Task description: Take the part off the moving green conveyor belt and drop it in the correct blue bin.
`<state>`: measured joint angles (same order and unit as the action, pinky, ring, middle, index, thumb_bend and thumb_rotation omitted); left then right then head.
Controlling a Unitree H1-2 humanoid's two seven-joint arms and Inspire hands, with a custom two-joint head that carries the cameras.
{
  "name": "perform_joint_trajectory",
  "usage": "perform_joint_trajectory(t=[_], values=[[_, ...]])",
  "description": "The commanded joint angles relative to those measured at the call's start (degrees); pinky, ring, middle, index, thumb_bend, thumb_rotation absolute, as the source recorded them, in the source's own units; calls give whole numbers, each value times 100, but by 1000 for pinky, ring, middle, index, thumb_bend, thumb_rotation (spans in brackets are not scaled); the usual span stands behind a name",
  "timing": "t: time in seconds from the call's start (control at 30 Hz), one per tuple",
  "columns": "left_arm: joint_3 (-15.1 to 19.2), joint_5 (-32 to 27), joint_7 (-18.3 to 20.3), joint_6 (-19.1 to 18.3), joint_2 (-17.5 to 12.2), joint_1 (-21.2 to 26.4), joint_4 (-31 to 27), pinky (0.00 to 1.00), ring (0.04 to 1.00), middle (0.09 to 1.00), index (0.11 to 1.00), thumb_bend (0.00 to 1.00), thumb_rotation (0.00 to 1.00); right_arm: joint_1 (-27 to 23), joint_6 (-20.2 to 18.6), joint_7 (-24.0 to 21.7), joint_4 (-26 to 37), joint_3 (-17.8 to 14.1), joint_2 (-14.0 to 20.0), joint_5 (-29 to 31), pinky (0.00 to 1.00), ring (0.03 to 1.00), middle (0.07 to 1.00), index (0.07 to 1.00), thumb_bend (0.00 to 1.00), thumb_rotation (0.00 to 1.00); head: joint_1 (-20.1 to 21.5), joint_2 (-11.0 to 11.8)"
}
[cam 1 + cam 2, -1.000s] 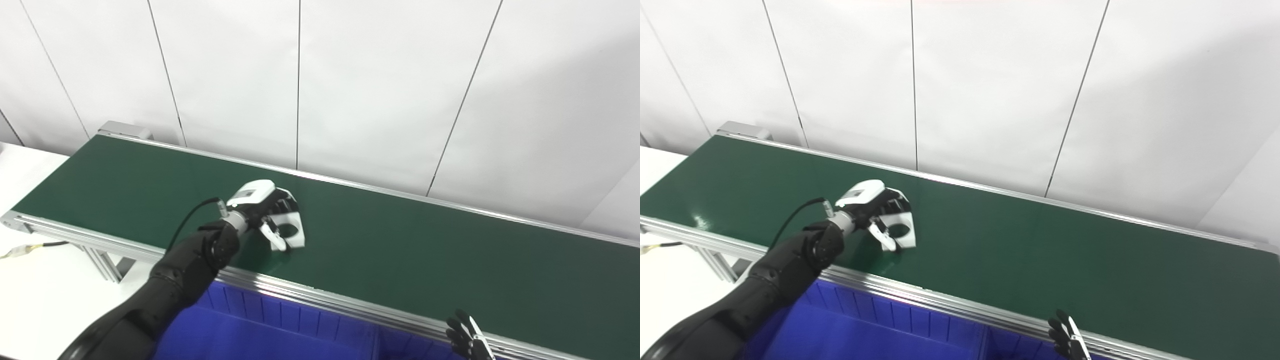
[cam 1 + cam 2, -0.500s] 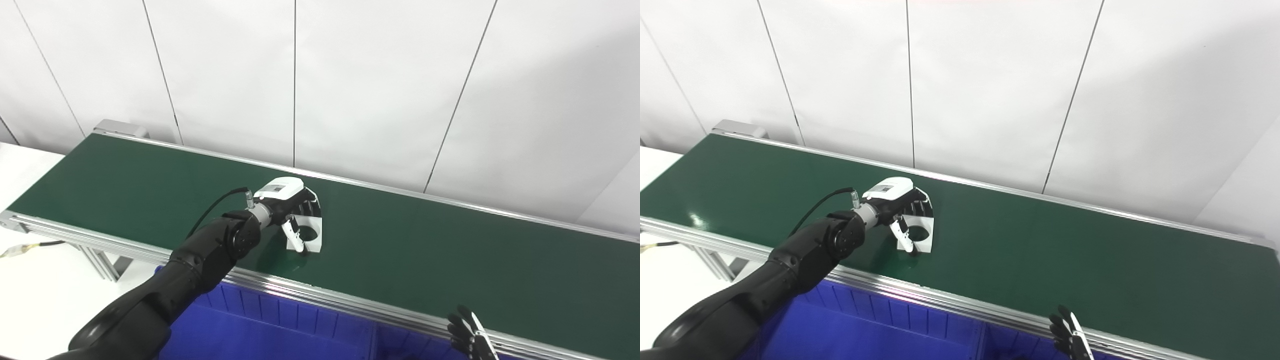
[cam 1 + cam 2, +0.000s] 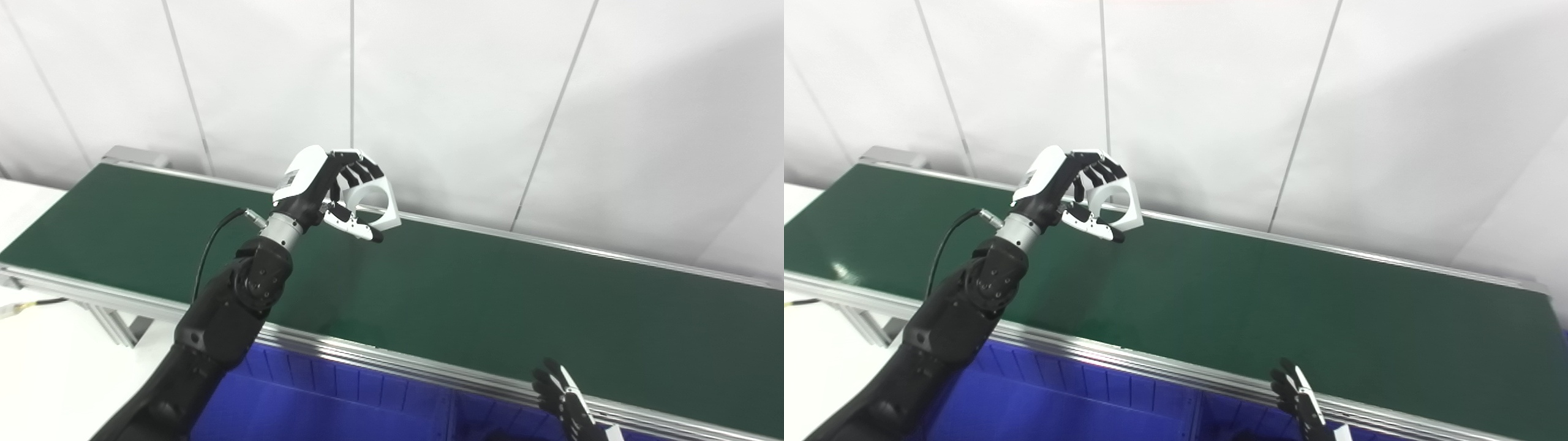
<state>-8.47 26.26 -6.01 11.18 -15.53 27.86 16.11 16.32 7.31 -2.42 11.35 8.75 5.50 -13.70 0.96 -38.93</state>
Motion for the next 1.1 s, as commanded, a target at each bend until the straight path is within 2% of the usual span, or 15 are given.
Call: perform_joint_trajectory(t=[0.0,0.17,0.27,0.3,0.33,0.47,0.67,0.87,0.97,1.07], values=[[81,-186,-31,163,52,-135,-327,147,408,441,496,494,0,-58,287,121,67,5,-77,-64,842,871,888,946,906,314,54,-10],[130,-570,158,225,222,-590,-772,152,440,418,503,495,0,-84,199,144,93,62,-137,-191,851,872,893,952,901,322,275,-123],[99,-777,332,152,344,-955,-1145,161,441,416,499,494,0,-119,161,163,119,93,-193,-255,850,868,893,954,897,316,466,-343],[91,-835,394,99,374,-1035,-1246,149,410,462,489,495,0,-131,161,163,115,100,-203,-256,859,872,898,958,892,311,466,-343],[58,-863,466,26,400,-1148,-1370,144,373,463,497,492,0,-151,169,168,99,109,-215,-268,860,873,900,960,888,307,553,-380],[-94,-967,803,11,418,-1559,-1685,184,346,459,516,489,0,-216,84,197,114,142,-268,-443,834,872,901,958,891,313,792,-475],[-330,-1036,1093,389,359,-2118,-1568,280,374,481,521,492,0,-198,-89,148,269,175,-351,-526,822,876,905,959,896,310,1132,-636],[-453,-1024,1376,568,215,-2446,-1443,247,359,469,526,490,0,-150,-252,139,443,236,-402,-606,831,877,903,961,898,319,1361,-762],[-631,-974,1691,508,1,-2533,-1398,262,363,471,525,490,0,-152,-258,161,451,253,-411,-640,823,872,906,961,901,313,1381,-775],[-779,-865,2004,151,-157,-2568,-1484,249,353,456,524,489,0,-137,-266,178,455,243,-428,-632,816,869,905,961,903,304,1357,-759]])
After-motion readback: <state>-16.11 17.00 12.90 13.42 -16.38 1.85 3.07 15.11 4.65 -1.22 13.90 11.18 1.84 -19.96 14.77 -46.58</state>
